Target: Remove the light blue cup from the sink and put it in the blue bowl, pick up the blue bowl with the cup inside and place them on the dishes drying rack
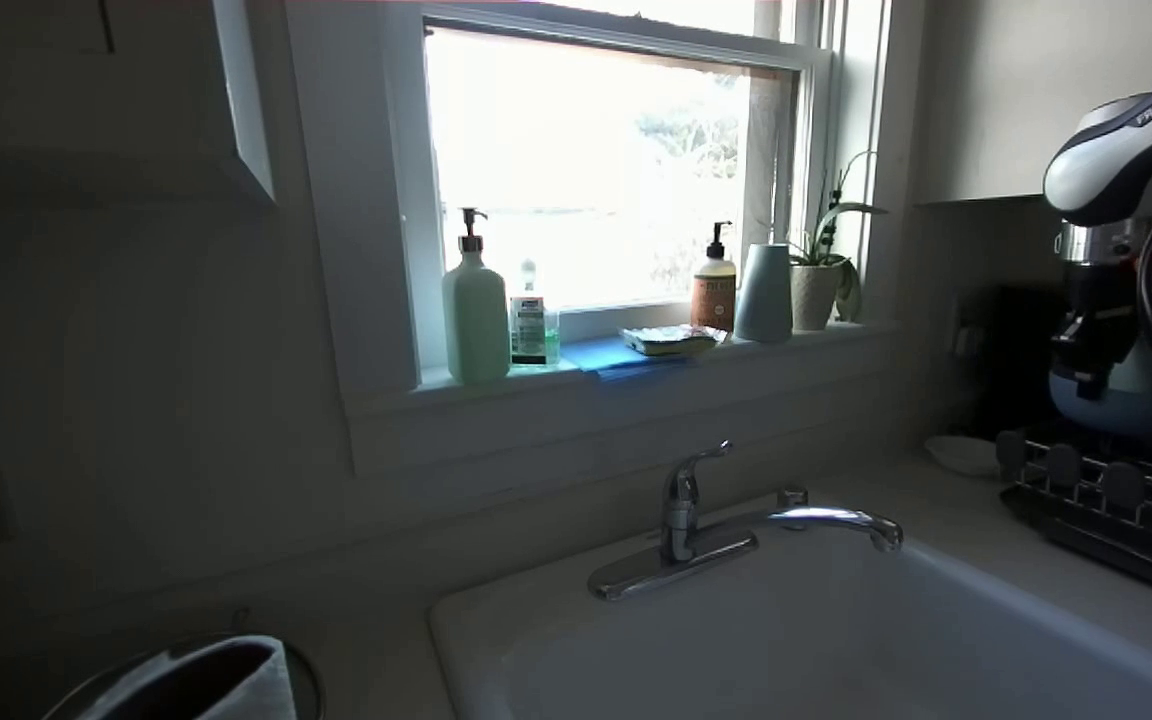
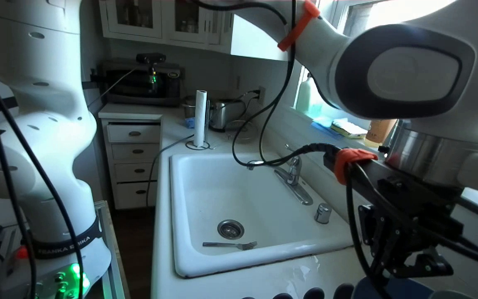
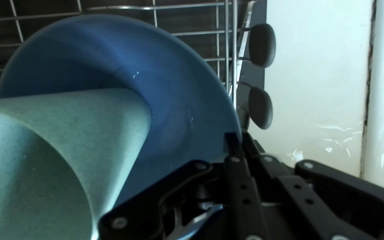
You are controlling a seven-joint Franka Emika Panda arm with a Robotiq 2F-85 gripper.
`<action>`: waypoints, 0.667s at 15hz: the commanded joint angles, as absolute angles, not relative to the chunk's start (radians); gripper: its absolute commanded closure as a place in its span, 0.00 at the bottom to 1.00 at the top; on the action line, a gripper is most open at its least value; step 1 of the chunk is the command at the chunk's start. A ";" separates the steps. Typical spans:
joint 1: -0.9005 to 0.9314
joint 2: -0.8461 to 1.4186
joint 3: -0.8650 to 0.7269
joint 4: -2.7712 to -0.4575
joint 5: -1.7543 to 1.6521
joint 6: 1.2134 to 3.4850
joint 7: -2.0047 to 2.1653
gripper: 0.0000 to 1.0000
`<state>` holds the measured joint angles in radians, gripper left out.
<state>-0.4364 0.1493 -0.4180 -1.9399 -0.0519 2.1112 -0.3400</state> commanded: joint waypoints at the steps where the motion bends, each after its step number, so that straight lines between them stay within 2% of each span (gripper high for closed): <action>1: -0.451 0.221 -0.404 -1.893 -0.026 2.085 -0.315 0.99; 10: -0.462 0.310 -0.389 -1.869 -0.019 2.126 -0.268 0.99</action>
<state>-0.4389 0.2872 -0.4042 -1.9035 -0.0303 2.1152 -0.2914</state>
